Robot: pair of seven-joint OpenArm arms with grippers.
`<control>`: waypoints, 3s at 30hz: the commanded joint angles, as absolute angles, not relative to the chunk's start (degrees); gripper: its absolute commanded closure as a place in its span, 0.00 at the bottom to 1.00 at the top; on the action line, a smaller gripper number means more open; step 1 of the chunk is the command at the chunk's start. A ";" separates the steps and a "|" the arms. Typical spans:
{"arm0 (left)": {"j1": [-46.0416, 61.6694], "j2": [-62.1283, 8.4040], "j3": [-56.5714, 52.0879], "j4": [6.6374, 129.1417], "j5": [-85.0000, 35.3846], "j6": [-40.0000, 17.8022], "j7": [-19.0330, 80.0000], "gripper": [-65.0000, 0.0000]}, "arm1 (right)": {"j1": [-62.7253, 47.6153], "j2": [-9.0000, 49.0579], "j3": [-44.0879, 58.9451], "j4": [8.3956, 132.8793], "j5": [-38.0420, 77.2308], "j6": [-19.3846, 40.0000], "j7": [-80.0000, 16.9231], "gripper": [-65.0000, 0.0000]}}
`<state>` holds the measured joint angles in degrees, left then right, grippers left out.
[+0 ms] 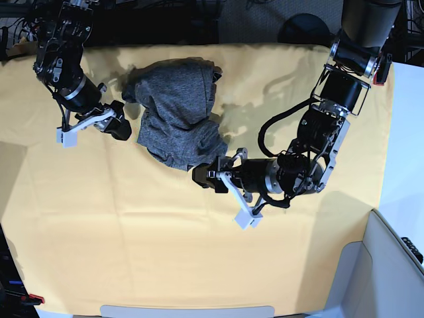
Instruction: Fold the T-shirt properly
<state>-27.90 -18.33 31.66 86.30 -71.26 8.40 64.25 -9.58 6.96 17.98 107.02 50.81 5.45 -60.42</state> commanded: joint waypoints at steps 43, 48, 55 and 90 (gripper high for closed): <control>12.18 -20.97 17.45 109.85 -56.13 8.92 61.93 0.98 | -14.81 17.80 4.09 107.03 46.90 -0.22 -59.74 1.00; 10.07 -19.82 13.23 113.89 -56.31 7.34 61.23 0.98 | -15.16 14.81 4.09 112.66 46.90 -0.31 -59.56 1.00; 4.09 -15.08 13.32 109.49 -56.04 2.24 60.35 0.98 | -13.85 10.77 3.65 117.05 47.25 -0.22 -59.47 1.00; 1.10 -14.99 15.87 105.98 -56.48 -3.30 60.00 0.98 | -14.64 6.46 -10.33 113.71 23.78 -1.01 -59.38 1.00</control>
